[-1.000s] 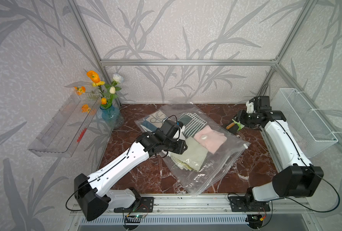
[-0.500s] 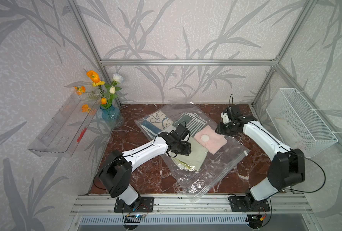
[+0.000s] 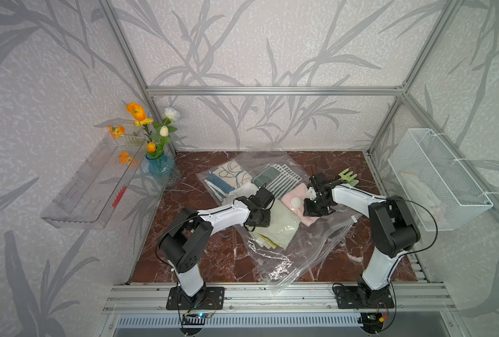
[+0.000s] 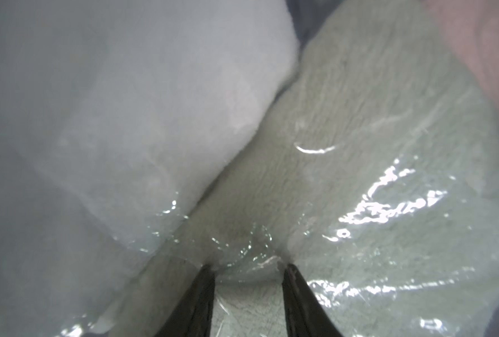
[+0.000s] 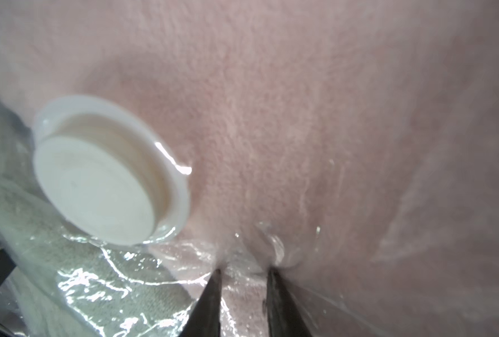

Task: Place the folded towel into the vacuum bag
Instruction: Adjust the vacuum bag at the center of the board, then close the vacuum bag at the center of the board.

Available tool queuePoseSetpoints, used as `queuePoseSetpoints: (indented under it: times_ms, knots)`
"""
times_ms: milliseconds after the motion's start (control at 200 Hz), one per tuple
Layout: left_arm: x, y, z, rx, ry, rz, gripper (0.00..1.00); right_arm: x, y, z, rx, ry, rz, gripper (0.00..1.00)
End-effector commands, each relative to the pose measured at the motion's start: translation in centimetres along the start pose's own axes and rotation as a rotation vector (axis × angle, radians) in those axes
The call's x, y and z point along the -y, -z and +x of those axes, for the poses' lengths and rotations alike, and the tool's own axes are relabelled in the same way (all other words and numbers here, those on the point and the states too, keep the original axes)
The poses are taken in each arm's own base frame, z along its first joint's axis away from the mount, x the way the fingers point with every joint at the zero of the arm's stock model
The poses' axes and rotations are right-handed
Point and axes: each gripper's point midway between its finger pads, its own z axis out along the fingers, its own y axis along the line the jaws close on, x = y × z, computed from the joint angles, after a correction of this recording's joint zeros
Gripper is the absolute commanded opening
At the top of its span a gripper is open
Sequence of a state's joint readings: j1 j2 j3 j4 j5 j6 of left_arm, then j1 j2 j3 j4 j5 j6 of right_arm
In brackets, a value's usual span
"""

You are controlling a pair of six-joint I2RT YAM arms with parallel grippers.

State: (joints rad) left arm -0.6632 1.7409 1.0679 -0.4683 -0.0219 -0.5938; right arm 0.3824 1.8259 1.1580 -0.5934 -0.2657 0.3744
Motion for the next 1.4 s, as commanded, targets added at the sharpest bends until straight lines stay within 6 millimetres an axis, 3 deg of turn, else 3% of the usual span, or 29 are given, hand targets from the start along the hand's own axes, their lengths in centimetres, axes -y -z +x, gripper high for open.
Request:
queuePoseSetpoints:
  times_ms: [0,130,225,325,425,560,695,790,895,990,1090,1170,1285,1395]
  knots:
    - [-5.9,-0.5,-0.9,0.006,0.063,-0.24,0.42,-2.1,-2.7,1.6,-0.074,-0.032,-0.076,0.27]
    - [-11.0,0.0,-2.5,0.02,0.188,-0.331,0.43,-4.9,-3.8,1.1,-0.071,-0.078,-0.155,0.26]
    - [-13.3,0.7,-4.6,0.03,0.209,-0.37,0.43,-7.8,-4.8,0.4,-0.072,-0.138,-0.25,0.26]
    - [-14.3,2.2,-6.5,0.054,0.194,-0.394,0.44,-11.3,-4.7,-0.2,-0.084,-0.131,-0.355,0.3]
    - [-13.8,4.4,-7.4,0.085,0.171,-0.37,0.44,-12.4,-3.0,-0.5,-0.082,-0.095,-0.406,0.36]
    - [-10.4,7.1,-6.9,0.124,0.091,-0.286,0.45,-9.5,-0.1,0.3,-0.061,-0.051,-0.332,0.41]
    - [-4.6,8.0,-4.5,0.121,0.001,-0.14,0.45,-5.9,1.8,1.5,-0.025,-0.018,-0.183,0.41]
    - [-0.7,7.3,-2.4,0.079,0.008,0.021,0.45,-5.8,1.2,2.3,-0.032,-0.017,-0.18,0.37]
    - [2.0,6.0,-0.7,0.063,0.026,0.136,0.44,-6.3,-0.3,2.1,-0.039,-0.03,-0.18,0.34]
    - [1.9,3.9,1.1,0.021,0.046,0.146,0.44,-6.1,-1.9,1.9,-0.045,-0.053,-0.163,0.31]
    - [-0.9,1.6,2.9,-0.024,0.061,0.043,0.44,-6.4,-2.3,2.3,-0.075,-0.058,-0.189,0.29]
    - [-3.5,1.0,4.0,-0.059,0.079,-0.045,0.44,-6.8,-0.8,2.6,-0.085,-0.06,-0.245,0.29]
    - [-5.7,2.5,3.7,-0.046,0.059,-0.164,0.44,-6.1,3.5,3.1,-0.046,-0.095,-0.346,0.35]
    - [-4.4,4.5,2.1,0.013,0.048,-0.117,0.44,-1.8,5.8,4.1,-0.019,-0.221,-0.339,0.47]
